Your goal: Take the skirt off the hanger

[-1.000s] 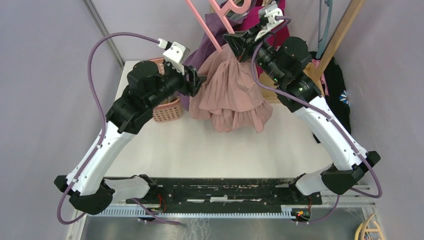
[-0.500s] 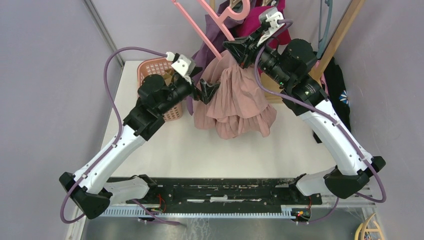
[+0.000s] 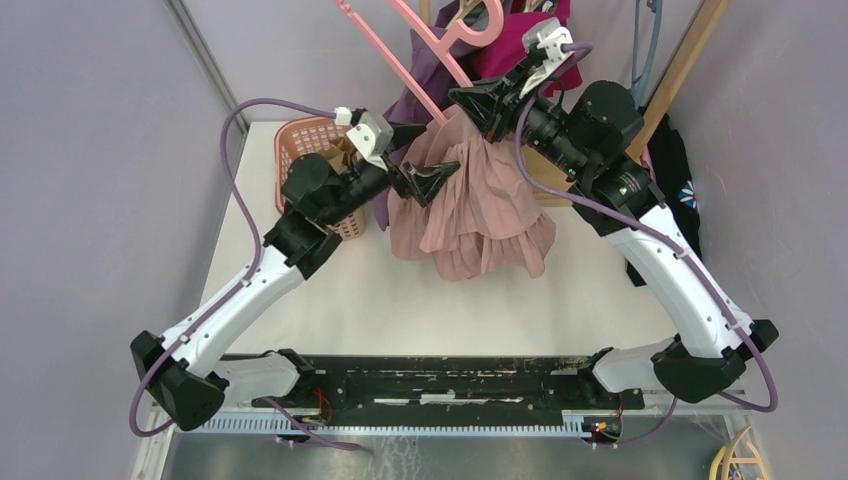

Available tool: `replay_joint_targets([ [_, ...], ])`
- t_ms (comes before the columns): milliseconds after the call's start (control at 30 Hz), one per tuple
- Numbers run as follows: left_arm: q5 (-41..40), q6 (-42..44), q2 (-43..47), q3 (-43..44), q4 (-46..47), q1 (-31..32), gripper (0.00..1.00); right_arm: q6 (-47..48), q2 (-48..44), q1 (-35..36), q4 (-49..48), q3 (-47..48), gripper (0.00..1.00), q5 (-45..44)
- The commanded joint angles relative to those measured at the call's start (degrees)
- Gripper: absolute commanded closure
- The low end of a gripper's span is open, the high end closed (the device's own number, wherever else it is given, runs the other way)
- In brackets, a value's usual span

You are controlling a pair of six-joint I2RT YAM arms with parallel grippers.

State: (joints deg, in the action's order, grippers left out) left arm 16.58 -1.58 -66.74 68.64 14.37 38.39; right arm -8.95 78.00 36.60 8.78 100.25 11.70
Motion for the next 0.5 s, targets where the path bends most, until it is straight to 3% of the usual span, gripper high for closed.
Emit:
replay_joint_targets([
  [0, 3.6, -4.7, -2.6, -1.7, 8.4, 0.2, 0.01, 0.2, -3.3, -0.1, -4.8, 0.8, 0.99, 1.1],
  [267, 8.1, -6.5, -6.7, 0.8, 15.3, 0.1, 0.01, 0.9, -5.9, -0.1, -1.9, -0.3, 0.99, 2.9],
  [467, 14.0, -10.3, -4.9, 0.2, 18.5, 0.1, 0.01, 1.9, -7.4, -0.1, 0.7, -1.3, 0.99, 3.2],
])
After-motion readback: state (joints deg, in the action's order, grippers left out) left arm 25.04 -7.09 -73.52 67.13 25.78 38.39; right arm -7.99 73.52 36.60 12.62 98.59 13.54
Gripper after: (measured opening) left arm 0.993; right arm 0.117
